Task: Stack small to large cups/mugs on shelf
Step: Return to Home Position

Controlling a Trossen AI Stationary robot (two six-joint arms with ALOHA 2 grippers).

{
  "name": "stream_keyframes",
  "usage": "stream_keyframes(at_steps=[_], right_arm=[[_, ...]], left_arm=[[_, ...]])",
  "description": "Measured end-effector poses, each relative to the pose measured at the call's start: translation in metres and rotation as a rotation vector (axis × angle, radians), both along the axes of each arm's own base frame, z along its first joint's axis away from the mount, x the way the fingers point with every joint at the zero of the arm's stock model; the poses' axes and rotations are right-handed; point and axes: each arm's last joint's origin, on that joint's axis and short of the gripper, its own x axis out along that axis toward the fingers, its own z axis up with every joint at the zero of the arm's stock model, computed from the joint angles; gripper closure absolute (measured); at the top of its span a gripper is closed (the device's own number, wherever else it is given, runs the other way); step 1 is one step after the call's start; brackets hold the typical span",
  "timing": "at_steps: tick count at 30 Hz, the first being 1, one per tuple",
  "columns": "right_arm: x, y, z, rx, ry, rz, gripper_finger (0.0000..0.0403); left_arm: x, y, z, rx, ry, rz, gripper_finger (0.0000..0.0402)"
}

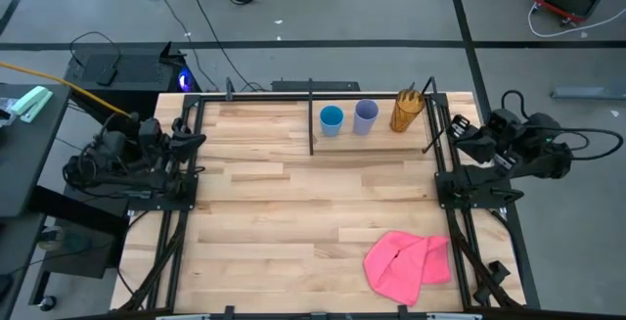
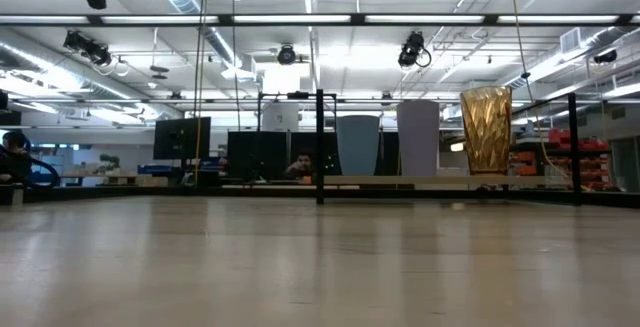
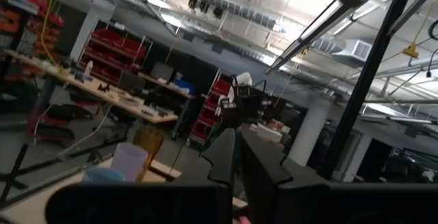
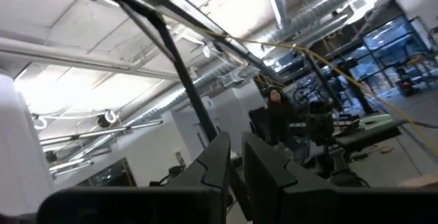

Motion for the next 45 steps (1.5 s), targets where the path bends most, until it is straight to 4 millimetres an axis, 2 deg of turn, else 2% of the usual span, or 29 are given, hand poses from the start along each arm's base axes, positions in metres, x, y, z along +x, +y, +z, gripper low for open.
stream_keyframes(at_steps=[8,16,19,22,29,35,45], right_arm=[[-0.011,-0.002,-0.007,0.012,0.022,-0.028,0.0355],[-0.008,-0.003,-0.016,0.042,0.102,-0.057,0.0355],[0.0,-0.002,-0.027,0.037,0.151,-0.057,0.0356],[0.013,0.0,-0.047,0.036,0.222,-0.051,0.0356],[0.035,0.002,-0.086,0.039,0.316,-0.049,0.0356],[0.043,0.003,-0.103,0.042,0.343,-0.048,0.0356],[0.05,0.004,-0.119,0.079,0.384,-0.038,0.0356]], left_arm=[[0.002,0.0,-0.011,-0.047,0.096,-0.018,0.0366],[0.003,0.0,-0.019,-0.098,0.173,-0.03,0.0377],[0.004,0.0,-0.025,-0.117,0.23,-0.033,0.0378],[0.005,-0.001,-0.034,-0.146,0.319,-0.033,0.0375],[0.005,0.0,-0.041,-0.149,0.383,-0.028,0.0366],[0.004,0.0,-0.05,-0.187,0.466,-0.02,0.0371],[0.007,0.0,-0.058,-0.205,0.49,0.008,0.0371]])
